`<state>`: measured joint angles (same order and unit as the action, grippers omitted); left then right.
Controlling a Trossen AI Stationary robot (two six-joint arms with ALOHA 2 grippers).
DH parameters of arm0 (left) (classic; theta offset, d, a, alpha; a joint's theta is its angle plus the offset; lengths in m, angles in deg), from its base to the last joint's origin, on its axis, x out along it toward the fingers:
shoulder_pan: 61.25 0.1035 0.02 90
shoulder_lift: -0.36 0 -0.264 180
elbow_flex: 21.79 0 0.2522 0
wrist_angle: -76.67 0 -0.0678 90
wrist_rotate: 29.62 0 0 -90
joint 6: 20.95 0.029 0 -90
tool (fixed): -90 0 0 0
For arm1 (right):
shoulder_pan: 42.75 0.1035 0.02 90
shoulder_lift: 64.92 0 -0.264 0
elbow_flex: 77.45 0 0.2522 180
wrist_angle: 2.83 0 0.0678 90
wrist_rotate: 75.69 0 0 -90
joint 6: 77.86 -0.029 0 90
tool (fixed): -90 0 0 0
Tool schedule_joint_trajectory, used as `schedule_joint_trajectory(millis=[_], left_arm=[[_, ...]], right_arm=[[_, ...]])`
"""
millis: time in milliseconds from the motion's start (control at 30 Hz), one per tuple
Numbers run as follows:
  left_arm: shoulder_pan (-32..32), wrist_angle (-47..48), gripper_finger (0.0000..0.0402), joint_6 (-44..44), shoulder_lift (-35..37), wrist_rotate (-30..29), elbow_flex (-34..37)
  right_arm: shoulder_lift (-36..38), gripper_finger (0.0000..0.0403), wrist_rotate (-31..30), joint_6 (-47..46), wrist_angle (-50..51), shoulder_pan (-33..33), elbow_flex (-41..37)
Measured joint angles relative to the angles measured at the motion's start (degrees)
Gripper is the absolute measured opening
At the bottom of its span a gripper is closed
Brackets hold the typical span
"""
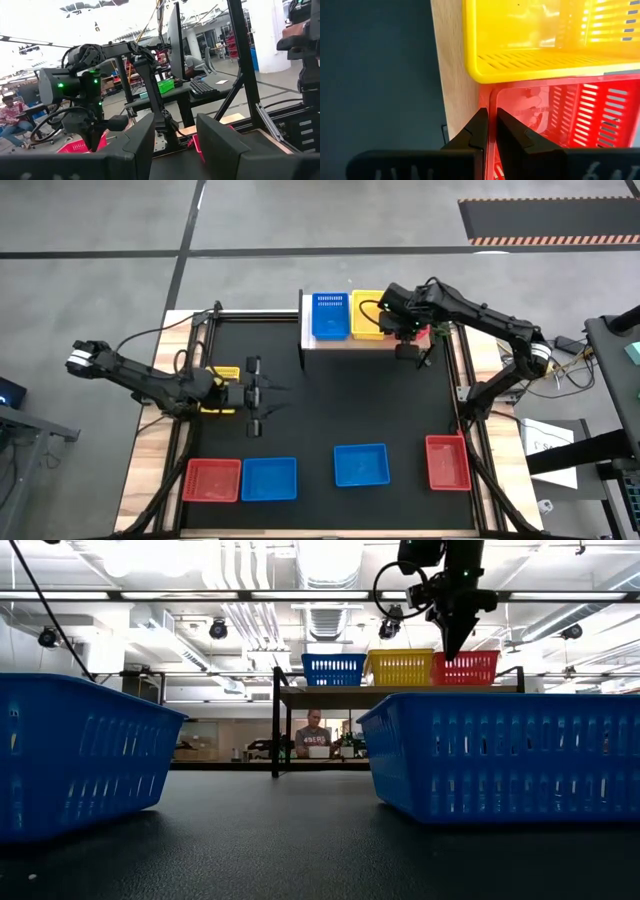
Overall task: Stack baskets on shelf by color
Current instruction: Put the top right red bin on the shelf, then stack the left red bin on top of the red bin on the shelf
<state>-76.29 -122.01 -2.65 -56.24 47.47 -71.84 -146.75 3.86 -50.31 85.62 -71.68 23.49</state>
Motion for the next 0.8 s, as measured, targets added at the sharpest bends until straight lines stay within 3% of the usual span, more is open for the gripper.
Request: schedule_joint_trajectory(millis=[200,533,800], left_arm=[[0.0,0.0,0.0130,-0.2,-0.4,0.0,0.0],[0.0,0.0,0.0130,-3.2,-0.8,0.0,0.0],[0.0,0.0,0.0130,-7.7,-3.0,0.0,0.0]], right_arm=[[-0.6,0.0036,0.4,-0.7,0.0,0.0,0.0],[-0.8,0.0121,0.3,-2.4,0.0,0.0,0.5],[0.2,0.0131,0.1,-4.5,4.6,0.1,4.9]])
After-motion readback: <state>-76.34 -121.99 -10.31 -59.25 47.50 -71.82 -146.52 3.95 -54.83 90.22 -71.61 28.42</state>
